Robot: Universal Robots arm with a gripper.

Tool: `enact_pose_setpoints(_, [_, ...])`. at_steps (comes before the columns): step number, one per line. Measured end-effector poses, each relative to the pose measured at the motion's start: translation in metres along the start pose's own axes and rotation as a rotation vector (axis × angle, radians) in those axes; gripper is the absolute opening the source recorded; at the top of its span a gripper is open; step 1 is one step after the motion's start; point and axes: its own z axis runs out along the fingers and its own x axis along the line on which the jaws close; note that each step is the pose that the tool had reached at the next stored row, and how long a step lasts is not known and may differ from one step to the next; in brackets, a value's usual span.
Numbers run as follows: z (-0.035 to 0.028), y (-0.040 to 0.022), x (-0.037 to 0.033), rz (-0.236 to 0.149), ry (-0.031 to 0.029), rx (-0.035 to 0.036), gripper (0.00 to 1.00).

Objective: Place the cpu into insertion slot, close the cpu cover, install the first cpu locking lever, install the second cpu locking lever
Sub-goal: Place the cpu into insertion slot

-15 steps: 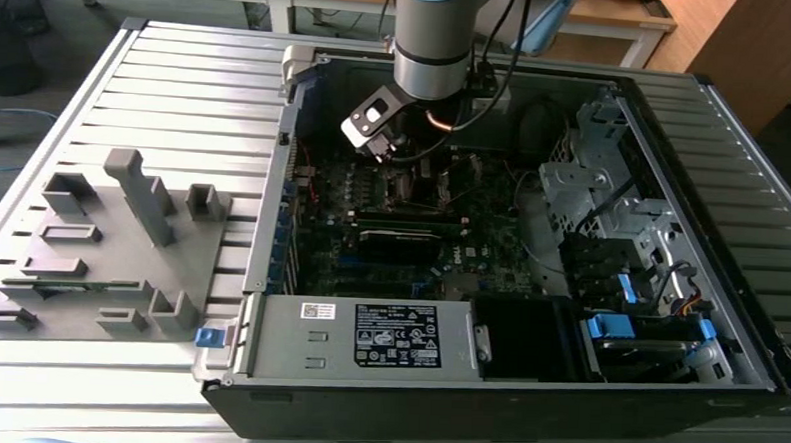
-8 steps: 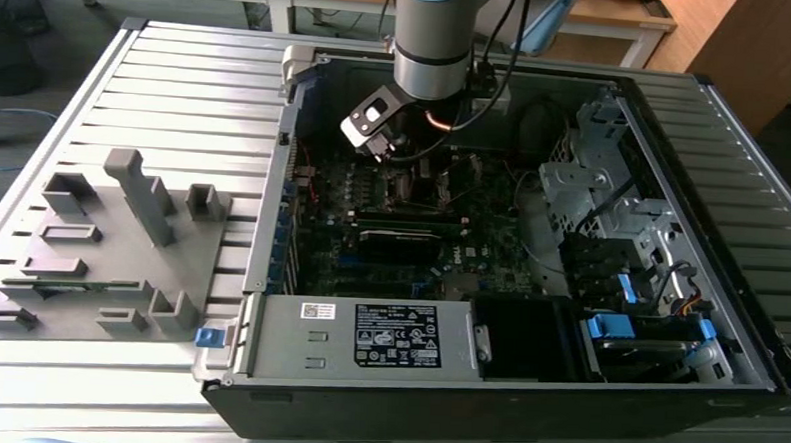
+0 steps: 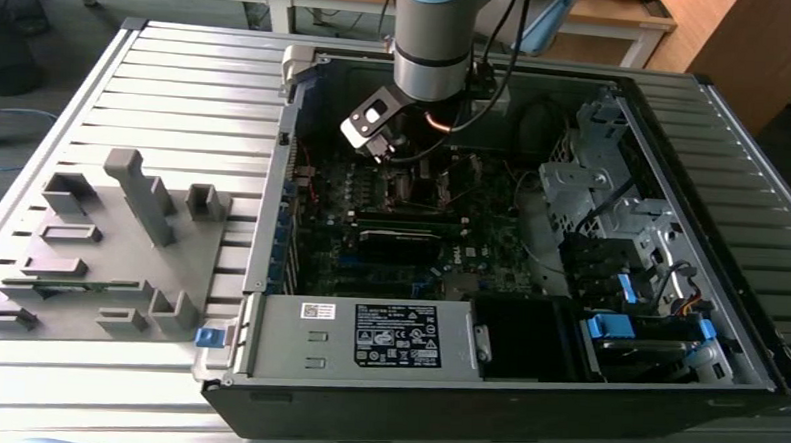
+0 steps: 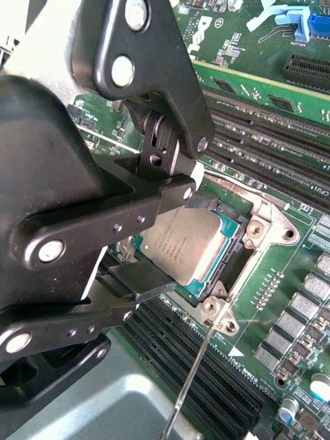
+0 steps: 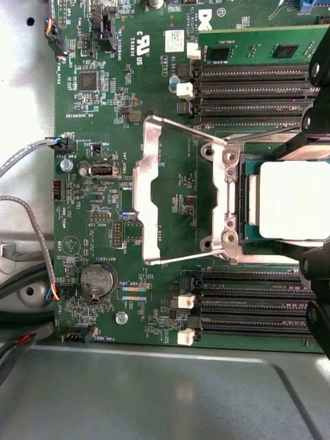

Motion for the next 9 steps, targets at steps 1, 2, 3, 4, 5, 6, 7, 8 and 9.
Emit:
enact_pose_setpoints(1, [0.0001,0.0000,0.0000,0.000,0.0002,-0.0001,0.54])
enact_pose_setpoints(2, [0.0001,0.0000,0.0000,0.000,0.0001,0.0000,0.54])
enact_pose_setpoints(3, [0.0002,0.0000,0.0000,0.000,0.0000,0.0000,0.54])
enact_pose_setpoints(4, [0.0003,0.0000,0.0000,0.000,0.0000,0.0000,0.54])
enact_pose_setpoints(5, [0.0003,0.0000,0.0000,0.000,0.0000,0.0000,0.54])
enact_pose_setpoints(6, [0.0004,0.0000,0.0000,0.000,0.0000,0.0000,0.54])
enact_pose_setpoints(7, [0.0004,0.0000,0.0000,0.000,0.0001,-0.0001,0.54])
enact_pose_setpoints(8, [0.0005,0.0000,0.0000,0.000,0.0001,-0.0001,0.54])
enact_pose_setpoints(9, [0.0004,0.0000,0.0000,0.000,0.0001,-0.0001,0.54])
